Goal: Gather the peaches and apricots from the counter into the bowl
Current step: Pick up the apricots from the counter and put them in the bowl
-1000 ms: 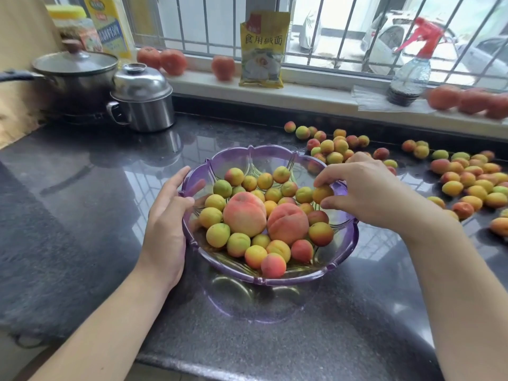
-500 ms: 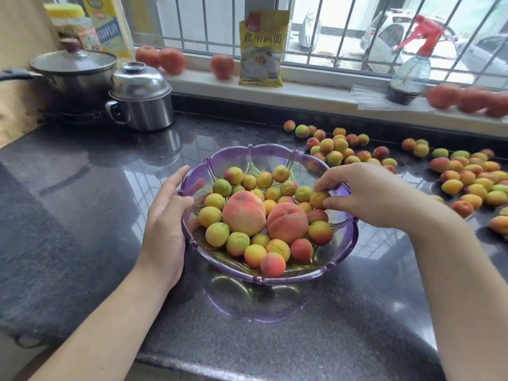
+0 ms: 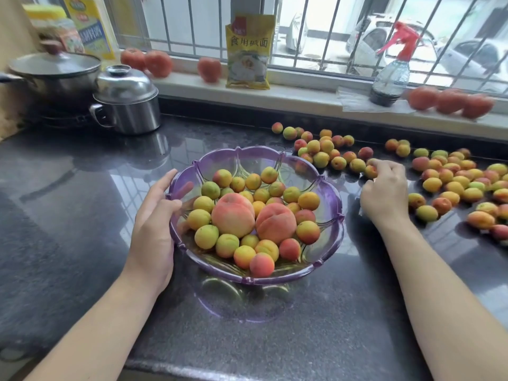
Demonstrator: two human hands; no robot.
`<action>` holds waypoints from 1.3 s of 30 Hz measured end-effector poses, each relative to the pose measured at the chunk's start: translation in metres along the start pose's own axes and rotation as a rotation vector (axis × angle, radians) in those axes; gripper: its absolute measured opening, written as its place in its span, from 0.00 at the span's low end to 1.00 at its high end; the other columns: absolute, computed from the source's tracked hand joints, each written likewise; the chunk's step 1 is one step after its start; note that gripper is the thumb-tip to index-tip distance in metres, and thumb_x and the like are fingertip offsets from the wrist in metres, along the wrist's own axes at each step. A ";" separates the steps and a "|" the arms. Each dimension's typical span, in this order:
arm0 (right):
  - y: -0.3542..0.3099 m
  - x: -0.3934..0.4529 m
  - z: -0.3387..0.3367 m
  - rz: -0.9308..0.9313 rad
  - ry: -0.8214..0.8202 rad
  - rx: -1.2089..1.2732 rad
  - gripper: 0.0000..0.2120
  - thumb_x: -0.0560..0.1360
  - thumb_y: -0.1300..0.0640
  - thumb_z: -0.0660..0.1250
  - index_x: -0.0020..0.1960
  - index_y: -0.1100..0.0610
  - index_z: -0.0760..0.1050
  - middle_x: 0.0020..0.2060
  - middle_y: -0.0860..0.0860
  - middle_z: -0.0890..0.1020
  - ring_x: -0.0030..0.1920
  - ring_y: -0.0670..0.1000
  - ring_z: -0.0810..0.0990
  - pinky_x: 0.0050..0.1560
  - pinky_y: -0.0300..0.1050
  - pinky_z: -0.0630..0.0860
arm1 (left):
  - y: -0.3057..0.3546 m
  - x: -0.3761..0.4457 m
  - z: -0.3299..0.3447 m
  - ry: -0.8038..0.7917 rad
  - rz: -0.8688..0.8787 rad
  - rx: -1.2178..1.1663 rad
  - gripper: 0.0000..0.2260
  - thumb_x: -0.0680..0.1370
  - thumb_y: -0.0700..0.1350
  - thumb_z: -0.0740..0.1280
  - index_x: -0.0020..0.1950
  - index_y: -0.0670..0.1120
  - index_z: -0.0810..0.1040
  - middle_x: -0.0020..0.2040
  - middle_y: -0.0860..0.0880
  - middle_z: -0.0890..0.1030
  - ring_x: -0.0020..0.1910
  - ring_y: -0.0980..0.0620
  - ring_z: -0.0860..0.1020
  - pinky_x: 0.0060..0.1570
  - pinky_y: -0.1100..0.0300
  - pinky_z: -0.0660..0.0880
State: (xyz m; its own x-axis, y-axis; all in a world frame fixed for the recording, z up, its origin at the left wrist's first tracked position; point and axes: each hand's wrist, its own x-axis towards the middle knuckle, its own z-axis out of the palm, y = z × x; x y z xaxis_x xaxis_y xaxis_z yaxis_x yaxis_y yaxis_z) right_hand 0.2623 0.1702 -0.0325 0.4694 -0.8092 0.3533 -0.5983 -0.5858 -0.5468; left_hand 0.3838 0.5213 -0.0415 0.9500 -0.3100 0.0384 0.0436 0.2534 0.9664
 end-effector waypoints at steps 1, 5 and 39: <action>0.000 0.001 0.004 0.009 -0.011 -0.022 0.22 0.78 0.67 0.61 0.71 0.60 0.72 0.68 0.62 0.70 0.68 0.64 0.70 0.70 0.53 0.66 | 0.000 0.000 0.000 -0.001 -0.001 0.000 0.24 0.74 0.47 0.62 0.70 0.56 0.79 0.65 0.51 0.85 0.66 0.54 0.83 0.64 0.54 0.77; -0.002 0.007 0.010 0.061 -0.006 -0.092 0.20 0.80 0.64 0.59 0.71 0.61 0.70 0.68 0.65 0.70 0.68 0.66 0.68 0.69 0.56 0.66 | 0.000 0.000 0.000 -0.006 0.001 0.003 0.24 0.74 0.47 0.63 0.70 0.57 0.79 0.67 0.49 0.84 0.68 0.52 0.82 0.65 0.53 0.76; -0.102 -0.002 -0.041 -0.393 -0.488 0.474 0.16 0.77 0.60 0.73 0.61 0.44 0.81 0.51 0.49 0.84 0.47 0.46 0.83 0.52 0.45 0.81 | 0.002 0.000 0.001 0.010 -0.019 0.020 0.24 0.74 0.46 0.63 0.70 0.56 0.79 0.61 0.54 0.87 0.64 0.53 0.84 0.67 0.51 0.77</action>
State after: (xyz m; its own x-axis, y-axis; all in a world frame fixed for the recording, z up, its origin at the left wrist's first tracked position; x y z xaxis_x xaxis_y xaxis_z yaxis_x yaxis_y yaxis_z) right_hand 0.2960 0.2296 0.0534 0.8871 -0.3710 0.2746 -0.0400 -0.6546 -0.7549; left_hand 0.3833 0.5212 -0.0390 0.9521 -0.3052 0.0172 0.0560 0.2295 0.9717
